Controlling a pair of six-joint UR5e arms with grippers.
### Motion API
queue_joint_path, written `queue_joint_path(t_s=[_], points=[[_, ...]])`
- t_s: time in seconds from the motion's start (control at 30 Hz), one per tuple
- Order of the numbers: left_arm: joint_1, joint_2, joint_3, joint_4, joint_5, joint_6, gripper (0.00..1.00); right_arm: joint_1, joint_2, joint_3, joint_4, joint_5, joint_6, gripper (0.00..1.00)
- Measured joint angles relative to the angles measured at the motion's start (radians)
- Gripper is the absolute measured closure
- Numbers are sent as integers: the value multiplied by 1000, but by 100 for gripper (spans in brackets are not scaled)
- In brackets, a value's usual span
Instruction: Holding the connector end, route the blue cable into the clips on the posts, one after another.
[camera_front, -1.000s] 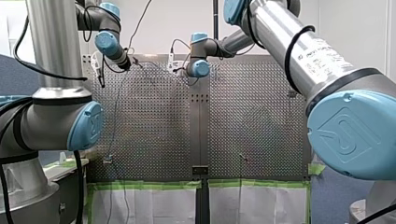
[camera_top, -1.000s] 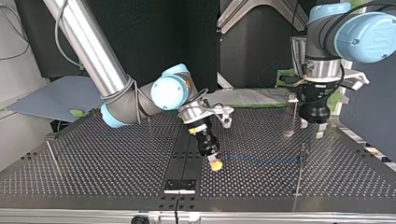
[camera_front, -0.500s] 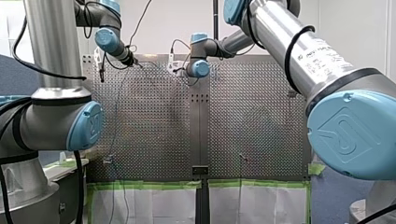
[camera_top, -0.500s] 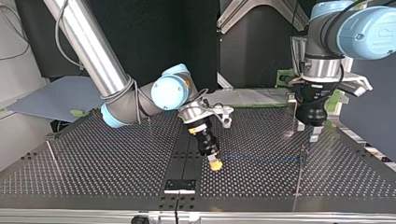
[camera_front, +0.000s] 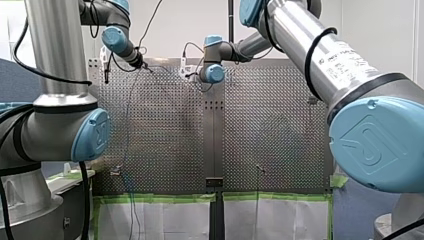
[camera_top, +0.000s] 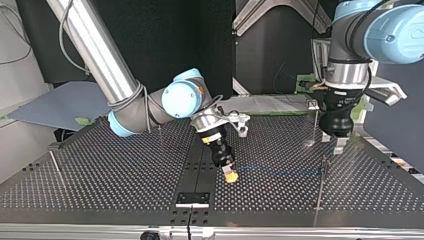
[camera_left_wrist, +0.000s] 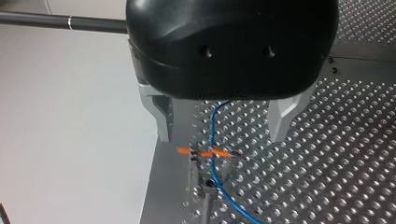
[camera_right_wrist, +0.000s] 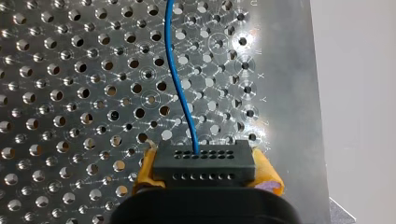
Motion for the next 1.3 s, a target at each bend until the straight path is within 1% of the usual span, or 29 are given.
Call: queue_joint_path(t_s=[0.27,0.53,0.8,1.3], points=[[-9,-6,22,-9,2,-4,0,0,0,0,2,0,0,100],[-14,-7,22,-11,-4,-9,0,0,1,0,2,0,-1,100],[-16,-9,22,-11,-31,-14,0,0,3,0,3,0,-5,100],[-18,-12,22,-8,-30,-21,0,-2,3,0,5,0,-5,100]])
